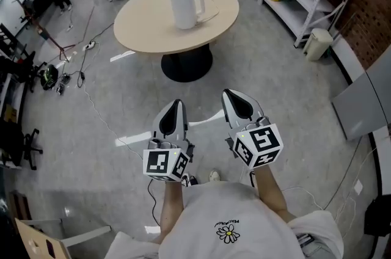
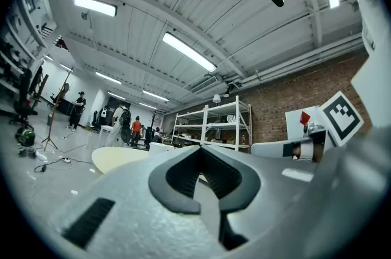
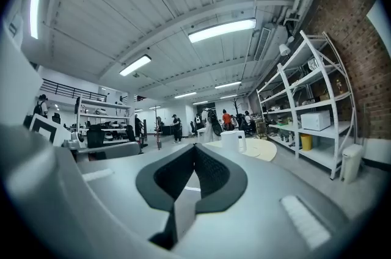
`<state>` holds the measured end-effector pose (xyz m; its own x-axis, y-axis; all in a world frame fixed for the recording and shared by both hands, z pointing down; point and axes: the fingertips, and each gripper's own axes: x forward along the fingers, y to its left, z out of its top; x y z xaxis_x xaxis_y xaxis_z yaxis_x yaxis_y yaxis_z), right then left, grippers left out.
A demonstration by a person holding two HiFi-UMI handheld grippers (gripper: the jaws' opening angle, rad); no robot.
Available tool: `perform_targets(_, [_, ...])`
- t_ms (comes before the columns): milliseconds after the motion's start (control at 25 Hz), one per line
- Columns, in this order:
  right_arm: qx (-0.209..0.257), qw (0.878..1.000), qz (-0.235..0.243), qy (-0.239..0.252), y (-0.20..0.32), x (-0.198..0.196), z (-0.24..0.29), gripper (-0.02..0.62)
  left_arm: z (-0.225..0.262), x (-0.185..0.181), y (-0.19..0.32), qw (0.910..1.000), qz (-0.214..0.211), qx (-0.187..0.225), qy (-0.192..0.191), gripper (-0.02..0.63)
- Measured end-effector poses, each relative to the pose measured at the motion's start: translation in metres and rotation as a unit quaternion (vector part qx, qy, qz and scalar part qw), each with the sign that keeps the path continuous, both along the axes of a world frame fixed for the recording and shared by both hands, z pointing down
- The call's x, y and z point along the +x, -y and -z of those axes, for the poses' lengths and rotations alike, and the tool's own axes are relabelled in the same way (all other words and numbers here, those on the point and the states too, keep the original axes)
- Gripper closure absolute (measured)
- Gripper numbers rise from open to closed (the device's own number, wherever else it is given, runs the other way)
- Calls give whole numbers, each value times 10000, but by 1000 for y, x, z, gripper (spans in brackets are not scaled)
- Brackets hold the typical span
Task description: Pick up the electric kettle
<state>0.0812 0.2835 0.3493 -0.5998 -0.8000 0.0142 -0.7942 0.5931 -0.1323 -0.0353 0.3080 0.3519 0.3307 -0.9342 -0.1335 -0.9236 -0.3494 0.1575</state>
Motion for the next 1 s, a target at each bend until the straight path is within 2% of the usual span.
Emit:
perform_targets(200, [-231, 9994, -223, -141, 21, -10, -24, 591, -7, -51, 19, 9996, 240, -58, -116, 606])
perform_targets(360, [-656, 9968, -448, -60, 51, 0, -49, 591, -22, -66, 41, 9992, 304, -240, -88, 606])
perform_targets(520, [-681, 9958, -612, 73, 107, 3, -57, 591, -39, -81, 90, 9979, 467, -421, -149, 606])
perform_targets(640, [-645, 9960, -614, 49, 175, -4, -63, 591, -44, -96, 145, 9972, 576, -440, -181, 606])
perform_targets(760, [-642, 9955, -696, 82, 256, -10, -68, 591, -38, -118, 217, 9968, 740, -273, -156, 606])
perform_targets(920, [-555, 9960, -680, -149, 357, -16, -55, 591, 1, -135, 321, 9964, 787, 131, 277, 606])
perform_targets(1000, [-455, 9968, -638, -173, 406, -21, -48, 591, 14, -139, 363, 9963, 732, 335, 286, 606])
